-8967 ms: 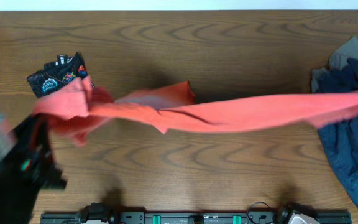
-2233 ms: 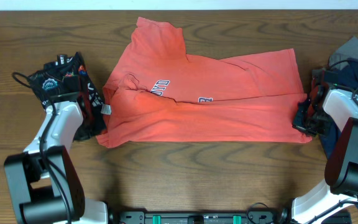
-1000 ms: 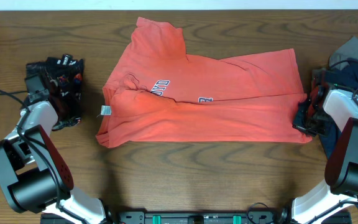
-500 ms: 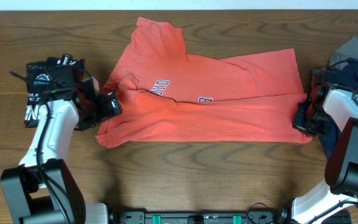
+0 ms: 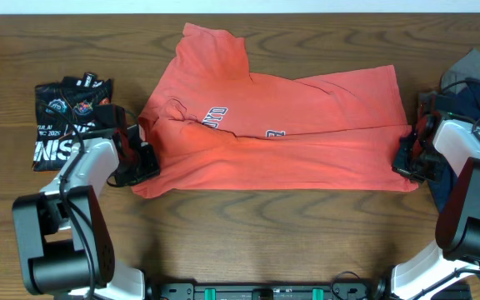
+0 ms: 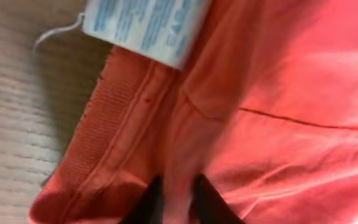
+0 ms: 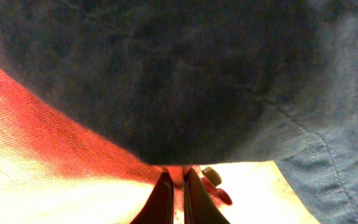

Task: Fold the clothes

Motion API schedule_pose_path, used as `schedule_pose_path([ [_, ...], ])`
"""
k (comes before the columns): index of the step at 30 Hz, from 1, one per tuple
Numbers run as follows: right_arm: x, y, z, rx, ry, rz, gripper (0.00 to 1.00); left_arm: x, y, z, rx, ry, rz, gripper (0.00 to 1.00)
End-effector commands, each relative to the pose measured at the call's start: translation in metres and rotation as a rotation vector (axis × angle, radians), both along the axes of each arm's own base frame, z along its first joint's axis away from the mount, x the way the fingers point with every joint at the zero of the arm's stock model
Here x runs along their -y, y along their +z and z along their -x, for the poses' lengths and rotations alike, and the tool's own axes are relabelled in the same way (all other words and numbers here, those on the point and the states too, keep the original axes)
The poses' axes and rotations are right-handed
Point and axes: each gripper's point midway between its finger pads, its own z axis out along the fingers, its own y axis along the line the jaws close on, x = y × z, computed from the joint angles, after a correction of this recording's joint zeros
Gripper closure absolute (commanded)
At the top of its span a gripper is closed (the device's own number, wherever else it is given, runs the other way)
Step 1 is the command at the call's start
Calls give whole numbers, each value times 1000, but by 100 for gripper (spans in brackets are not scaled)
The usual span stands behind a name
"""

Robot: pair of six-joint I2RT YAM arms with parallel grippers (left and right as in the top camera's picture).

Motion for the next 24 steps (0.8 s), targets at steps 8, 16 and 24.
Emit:
schedule_pose_path([
  [8,-3,-16,16,-55,-30,-28,96,1,-13,19,-70,-7,2,94],
  [16,-12,-15,19,-75,-13,-49,97,-26,-15,47,-191,78,-76,94],
  [24,-32,-14,24,-113,39,-79,96,-54,-14,59,-231,243,-60,94],
])
